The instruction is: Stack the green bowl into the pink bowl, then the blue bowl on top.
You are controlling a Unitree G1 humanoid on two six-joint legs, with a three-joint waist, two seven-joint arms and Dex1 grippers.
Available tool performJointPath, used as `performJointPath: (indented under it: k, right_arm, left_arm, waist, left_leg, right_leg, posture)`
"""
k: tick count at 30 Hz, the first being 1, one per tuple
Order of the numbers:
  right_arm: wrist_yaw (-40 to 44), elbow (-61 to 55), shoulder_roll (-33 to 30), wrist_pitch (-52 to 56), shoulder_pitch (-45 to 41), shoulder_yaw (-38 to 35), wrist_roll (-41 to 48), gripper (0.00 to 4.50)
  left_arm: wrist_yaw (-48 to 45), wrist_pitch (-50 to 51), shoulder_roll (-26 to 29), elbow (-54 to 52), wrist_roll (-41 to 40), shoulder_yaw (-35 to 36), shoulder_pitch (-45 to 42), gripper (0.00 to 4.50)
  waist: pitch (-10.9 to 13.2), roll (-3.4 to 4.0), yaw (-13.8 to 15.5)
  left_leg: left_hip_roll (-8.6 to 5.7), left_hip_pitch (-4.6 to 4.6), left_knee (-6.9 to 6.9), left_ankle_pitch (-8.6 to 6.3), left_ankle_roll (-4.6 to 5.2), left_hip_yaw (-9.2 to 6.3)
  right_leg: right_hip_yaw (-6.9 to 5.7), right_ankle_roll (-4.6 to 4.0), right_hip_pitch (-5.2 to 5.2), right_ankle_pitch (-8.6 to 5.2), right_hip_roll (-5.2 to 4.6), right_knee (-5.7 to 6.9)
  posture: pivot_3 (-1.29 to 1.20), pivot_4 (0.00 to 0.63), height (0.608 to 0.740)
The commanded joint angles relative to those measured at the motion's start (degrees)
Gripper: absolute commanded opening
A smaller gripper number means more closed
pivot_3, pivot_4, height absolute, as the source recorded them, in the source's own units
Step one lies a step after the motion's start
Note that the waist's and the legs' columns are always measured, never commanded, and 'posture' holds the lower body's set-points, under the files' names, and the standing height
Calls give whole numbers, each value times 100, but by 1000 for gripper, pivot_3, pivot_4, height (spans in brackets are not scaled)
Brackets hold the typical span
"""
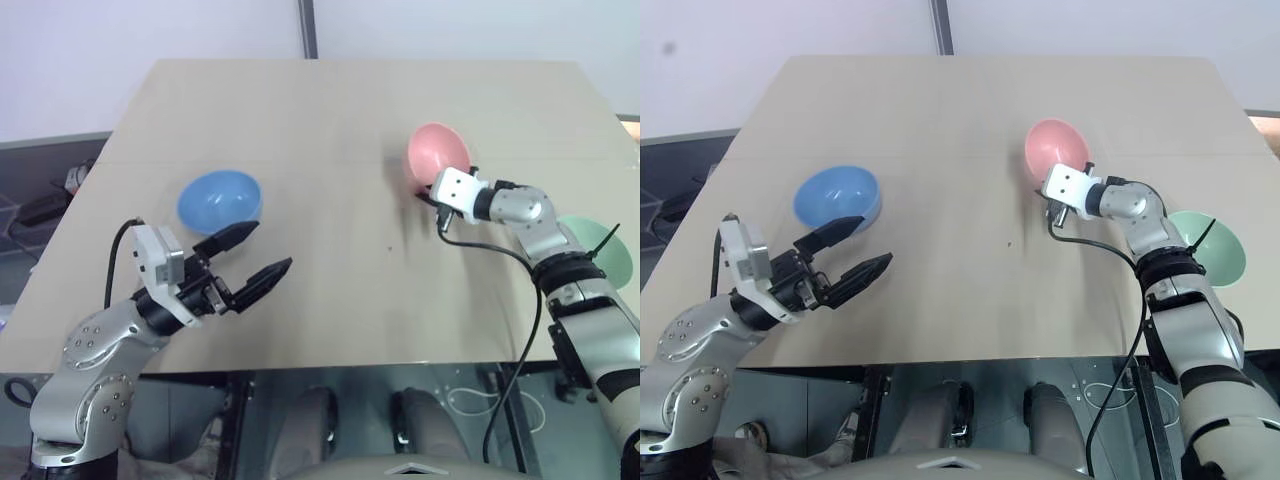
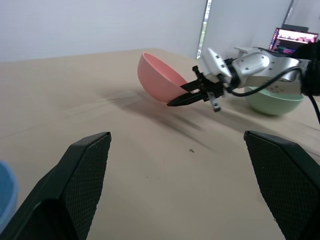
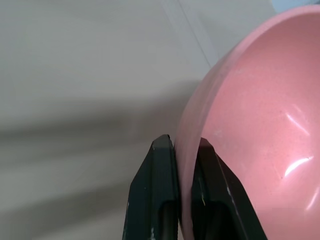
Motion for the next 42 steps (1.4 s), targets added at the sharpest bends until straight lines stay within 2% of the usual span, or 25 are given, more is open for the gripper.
performJointPath:
  k: [1, 4, 7, 8, 11, 12, 14, 17, 20, 23, 26, 30, 36, 37, 39, 40, 42]
  right_arm:
    - [517, -2456, -316, 1617, 834, -35, 485, 50]
    - [560, -4054, -485, 2920, 1609, 56, 540, 50]
    - [542, -4654, -618, 3605, 2006, 227, 360, 50]
    - [537, -4727, -662, 3693, 2061, 267, 309, 697]
    - [318, -5024, -671, 4005, 2090, 144, 256, 1800]
    - [264, -5165, -684, 4144, 2087, 72, 275, 2337]
    - [241, -5502, -793, 4403, 2123, -58, 334, 3131]
    - [87, -6233, -823, 5178, 2269, -486, 640, 3131]
    - [-209, -7165, -821, 6222, 2615, -1315, 942, 3131]
    - [-723, -7696, -837, 6856, 3196, -2204, 789, 3131]
    - [-1302, -7766, -883, 7078, 3786, -2663, 414, 3131]
    - [-1969, -7707, -734, 7521, 4117, -2911, 126, 3131]
    - [-2378, -7159, -482, 7673, 4222, -2917, 189, 3131]
    - [-2409, -7039, -395, 7702, 4221, -2951, 249, 2748]
    - [-2448, -6787, -335, 7594, 4254, -2964, 313, 2348]
    - [-2459, -6696, -288, 7565, 4253, -2990, 365, 1699]
    - [-2520, -6530, -291, 7428, 4222, -2998, 382, 988]
  left_arm:
    - [29, -70, 15, -122, -33, 6, -150, 4500]
    - [-30, -101, 10, 27, 38, -73, -294, 4500]
    - [-106, -150, -7, 164, 152, -221, -453, 4500]
    - [-121, -154, -12, 185, 164, -250, -488, 4500]
    - [-223, -160, 1, 348, 201, -321, -654, 4500]
    - [-251, -164, 0, 401, 216, -347, -711, 4500]
    - [-308, -182, -12, 475, 251, -416, -803, 4500]
    - [-438, -209, -35, 553, 277, -546, -902, 4500]
    - [-900, -350, 59, 651, 386, -817, -983, 4500]
    - [-1717, -476, 244, 822, 427, -1185, -1054, 4500]
    - [-2071, -411, 187, 1002, 204, -1307, -1308, 4500]
    - [-2585, -465, 185, 1268, 206, -1489, -1680, 4500]
    - [-3056, -321, 167, 1492, 102, -1632, -2130, 4500]
    - [-3070, -300, 166, 1486, 93, -1631, -2158, 4500]
    - [-3048, -269, 148, 1474, 76, -1600, -2192, 4500]
    - [-3034, -264, 143, 1470, 81, -1583, -2197, 4500]
    - [-2968, -235, 129, 1447, 78, -1534, -2176, 4500]
  waist:
    - [0, 0, 37]
    - [-1, 0, 47]
    - [-1, 1, 15]
    - [-2, -1, -5]
    - [-2, 0, -10]
    - [-2, 0, -6]
    - [-2, 0, -2]
    - [-2, -1, 18]
    - [-3, -3, 47]
    - [-5, -4, 109]
    - [-5, -5, 137]
    - [-7, -2, 121]
    - [-9, -1, 81]
    - [-9, -1, 78]
    - [-9, -3, 54]
    - [-9, -2, 50]
    - [-9, -2, 44]
  left_leg:
    - [0, 0, 0, 0, 0, -3]
    - [-2, -7, 0, -2, 3, -5]
    - [-6, 3, 1, -14, 24, -4]
    - [-6, 11, 3, -14, 24, -6]
    - [-5, 32, 6, -13, 23, -9]
    - [-5, 32, 6, -13, 23, -9]
    - [-6, 28, 6, -10, 19, -12]
    - [-6, 9, 7, 1, -1, -15]
    - [-8, 4, 6, 1, 0, -13]
    - [-9, 4, 7, 0, 1, -15]
    - [-9, 12, 7, 0, 2, -5]
    - [-5, 23, 14, -9, 19, -3]
    - [-3, 21, 20, -8, 17, 1]
    - [-3, 21, 20, -8, 18, 3]
    - [-3, 19, 21, -8, 19, 2]
    - [-3, 18, 21, -9, 20, 2]
    - [-3, 18, 21, -9, 20, 1]
  right_leg:
    - [-2, 0, 0, 0, -3, 0]
    - [-7, 0, 0, 0, -9, -6]
    - [-4, 1, 2, 1, -12, 2]
    - [-6, 0, 8, 1, -11, 6]
    - [-8, -2, 28, 2, -4, 9]
    - [-9, -3, 29, 2, -4, 9]
    - [-13, -3, 26, 2, -2, 9]
    - [-18, -2, 16, 1, 1, 0]
    - [-20, -1, 17, 1, -1, -7]
    - [-26, -1, 18, 1, -1, -10]
    - [-27, -1, 20, 1, 21, -3]
    - [-23, -1, 25, 1, 35, 8]
    - [-18, 0, 24, 0, 49, 13]
    - [-15, 0, 24, 0, 48, 12]
    - [-16, 0, 24, 0, 49, 8]
    - [-16, 0, 24, 0, 49, 8]
    - [-16, 0, 24, 0, 49, 8]
  posture:
    - [0, 150, 740]
    - [0, 150, 740]
    - [0, 150, 740]
    - [0, 150, 740]
    - [0, 150, 740]
    - [0, 150, 740]
    - [0, 150, 740]
    - [0, 150, 740]
    - [0, 150, 740]
    - [0, 150, 740]
    - [0, 150, 740]
    - [0, 150, 740]
    - [0, 150, 740]
    - [0, 150, 740]
    - [0, 150, 740]
    - [0, 150, 740]
    - [0, 150, 740]
